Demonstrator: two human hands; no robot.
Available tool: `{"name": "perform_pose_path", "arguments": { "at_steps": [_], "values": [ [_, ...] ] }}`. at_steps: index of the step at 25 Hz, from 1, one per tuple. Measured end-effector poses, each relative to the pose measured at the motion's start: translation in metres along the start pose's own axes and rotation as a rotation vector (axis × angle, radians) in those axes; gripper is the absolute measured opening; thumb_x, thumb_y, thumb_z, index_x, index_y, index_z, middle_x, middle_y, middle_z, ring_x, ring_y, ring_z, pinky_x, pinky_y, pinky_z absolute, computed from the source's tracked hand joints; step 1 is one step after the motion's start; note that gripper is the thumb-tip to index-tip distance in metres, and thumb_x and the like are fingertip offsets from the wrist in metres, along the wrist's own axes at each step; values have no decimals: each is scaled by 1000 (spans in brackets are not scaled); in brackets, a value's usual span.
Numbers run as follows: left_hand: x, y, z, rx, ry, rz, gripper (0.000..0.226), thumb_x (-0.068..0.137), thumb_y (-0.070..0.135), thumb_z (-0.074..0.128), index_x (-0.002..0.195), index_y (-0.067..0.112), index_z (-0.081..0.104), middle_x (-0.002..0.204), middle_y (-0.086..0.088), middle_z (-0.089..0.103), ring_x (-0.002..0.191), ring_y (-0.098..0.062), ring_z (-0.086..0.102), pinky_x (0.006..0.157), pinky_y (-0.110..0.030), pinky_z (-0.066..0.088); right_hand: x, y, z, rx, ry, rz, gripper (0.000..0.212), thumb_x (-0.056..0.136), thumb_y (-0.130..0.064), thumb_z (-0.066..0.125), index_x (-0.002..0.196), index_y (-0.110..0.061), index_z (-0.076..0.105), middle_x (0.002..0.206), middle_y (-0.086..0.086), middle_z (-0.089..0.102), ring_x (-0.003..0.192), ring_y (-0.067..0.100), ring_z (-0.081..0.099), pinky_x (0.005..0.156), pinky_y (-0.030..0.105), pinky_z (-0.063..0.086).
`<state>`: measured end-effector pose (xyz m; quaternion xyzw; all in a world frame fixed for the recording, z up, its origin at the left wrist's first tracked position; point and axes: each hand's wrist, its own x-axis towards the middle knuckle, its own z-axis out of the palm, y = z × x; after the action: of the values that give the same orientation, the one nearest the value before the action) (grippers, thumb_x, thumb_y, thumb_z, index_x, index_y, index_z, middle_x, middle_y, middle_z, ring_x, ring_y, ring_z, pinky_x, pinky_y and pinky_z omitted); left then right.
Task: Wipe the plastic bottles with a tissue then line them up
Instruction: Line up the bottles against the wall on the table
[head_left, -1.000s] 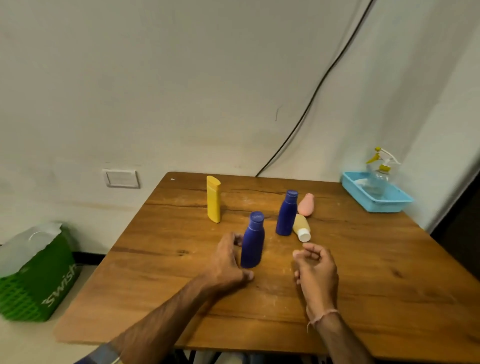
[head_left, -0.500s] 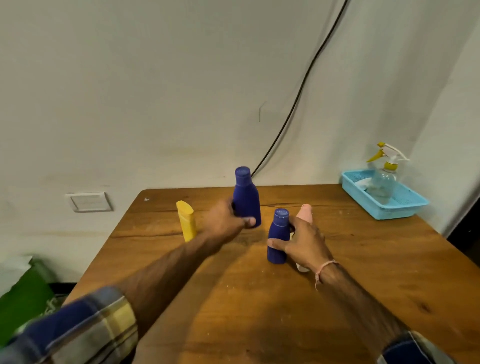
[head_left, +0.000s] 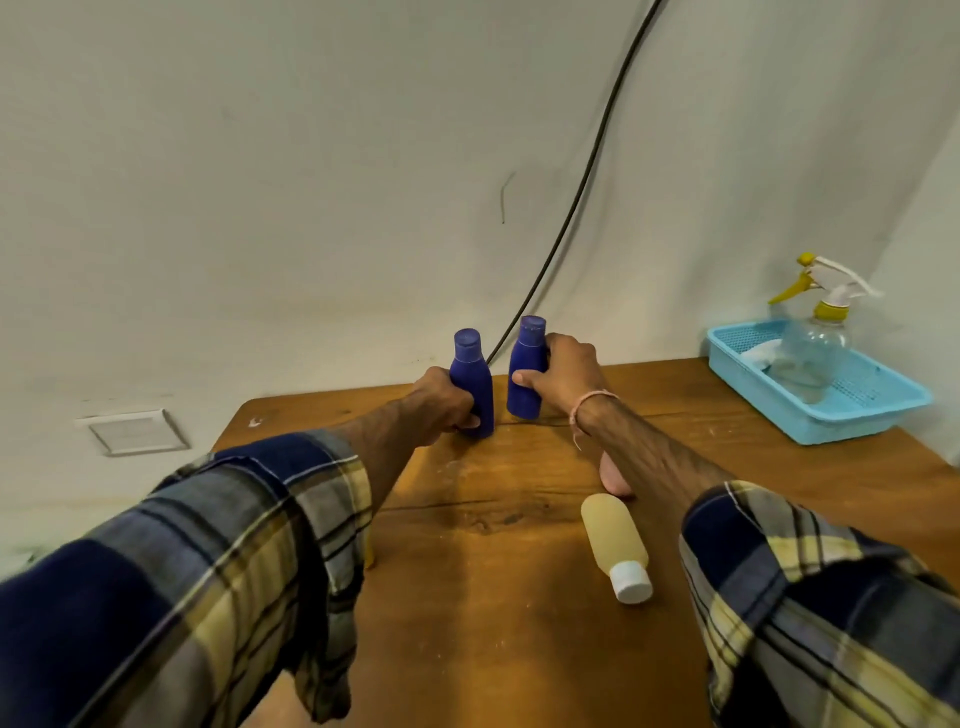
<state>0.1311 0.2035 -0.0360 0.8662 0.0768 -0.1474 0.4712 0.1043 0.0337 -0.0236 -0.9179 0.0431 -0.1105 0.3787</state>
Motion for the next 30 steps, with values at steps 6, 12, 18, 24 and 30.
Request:
{"name": "perform_pose_path", "arguments": {
  "at_steps": [6,12,18,24,30],
  "values": [
    [27,5,3,1,-2,-26,43,83,-8,66,122,7,56,111,-13,67,102,-26,66,88,-36,57,24,9,25,4,7,-33,46,81,-27,82,118,-11,61,116,11,69,97,26,65,85,34,53],
    [40,7,6,18,-14,18,42,82,-10,64,121,6,58,114,-14,67,101,-27,66,95,-41,56,26,10,31,43,-39,-57,49,83,-22,80,125,-11,60,120,12,69,103,29,67,92,45,57],
    [46,9,2,-3,32,33,43,85,-8,63,124,7,55,114,-13,66,105,-28,65,96,-41,56,14,13,25,35,-6,-109,48,83,-24,79,124,-8,62,116,10,70,92,19,61,81,28,48],
    [53,17,3,-28,-88,121,40,90,-9,54,126,7,59,110,-13,68,101,-28,68,89,-38,59,10,8,30,43,-29,-157,45,78,-25,84,118,-11,68,108,6,73,87,16,61,78,23,44],
    [43,4,-5,-35,-158,138,66,81,-12,65,138,13,43,115,-11,62,103,-25,65,89,-39,59,12,13,33,66,-32,-135,52,76,-50,80,109,-17,59,95,-5,66,81,14,63,70,22,49]
  ]
}}
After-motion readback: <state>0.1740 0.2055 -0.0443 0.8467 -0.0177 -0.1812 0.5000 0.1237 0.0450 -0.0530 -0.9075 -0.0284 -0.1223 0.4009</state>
